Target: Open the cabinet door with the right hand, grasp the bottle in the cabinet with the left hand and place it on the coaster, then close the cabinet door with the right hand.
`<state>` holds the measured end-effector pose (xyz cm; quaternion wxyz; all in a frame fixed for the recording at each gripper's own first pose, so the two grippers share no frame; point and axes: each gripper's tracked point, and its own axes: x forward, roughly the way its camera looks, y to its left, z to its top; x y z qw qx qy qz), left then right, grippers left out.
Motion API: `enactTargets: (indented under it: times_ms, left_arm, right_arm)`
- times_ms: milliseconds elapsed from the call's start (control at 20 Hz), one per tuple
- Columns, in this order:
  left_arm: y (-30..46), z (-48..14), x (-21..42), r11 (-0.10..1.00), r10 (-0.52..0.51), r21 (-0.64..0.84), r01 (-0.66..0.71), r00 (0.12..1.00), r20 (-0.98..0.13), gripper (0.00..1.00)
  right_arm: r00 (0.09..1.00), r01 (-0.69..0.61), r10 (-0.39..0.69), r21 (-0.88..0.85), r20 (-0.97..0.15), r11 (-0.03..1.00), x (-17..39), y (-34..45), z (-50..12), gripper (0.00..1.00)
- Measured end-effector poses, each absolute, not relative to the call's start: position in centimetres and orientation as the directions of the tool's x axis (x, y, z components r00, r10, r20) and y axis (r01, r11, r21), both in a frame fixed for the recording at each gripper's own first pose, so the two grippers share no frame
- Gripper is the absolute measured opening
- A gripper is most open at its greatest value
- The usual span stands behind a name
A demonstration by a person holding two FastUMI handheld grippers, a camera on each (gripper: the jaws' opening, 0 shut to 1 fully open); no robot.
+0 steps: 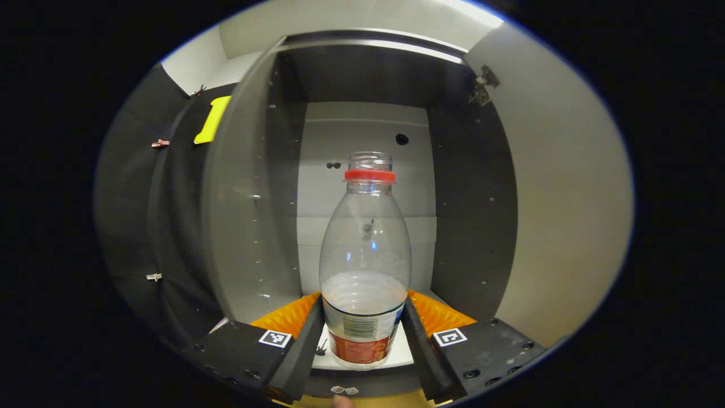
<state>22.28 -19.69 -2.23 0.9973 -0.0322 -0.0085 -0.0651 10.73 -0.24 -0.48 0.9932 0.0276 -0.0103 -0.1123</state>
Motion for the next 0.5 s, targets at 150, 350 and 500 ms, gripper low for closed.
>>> enactTargets:
  times_ms: [150, 350, 500]
  left_arm:
    - [-17.3, -2.6, 18.0, 0.991, -0.121, -0.056, 0.122, 0.992, 0.028, 0.75]
    - [-14.2, -4.7, 13.1, 0.991, -0.123, -0.054, 0.124, 0.992, 0.022, 0.76]
    - [-12.0, -6.4, 10.0, 0.987, -0.127, -0.092, 0.129, 0.992, 0.028, 0.77]
  right_arm:
    - [0.978, 0.202, -0.204, 0.053, 0.038, 0.978, 11.1, 0.1, -0.1, 0.98]
    - [0.978, 0.2, -0.202, 0.055, 0.043, 0.978, 11.1, 0.3, 0.0, 0.98]
    - [0.975, 0.211, -0.214, 0.056, 0.058, 0.976, 11.4, 0.3, 0.3, 0.98]
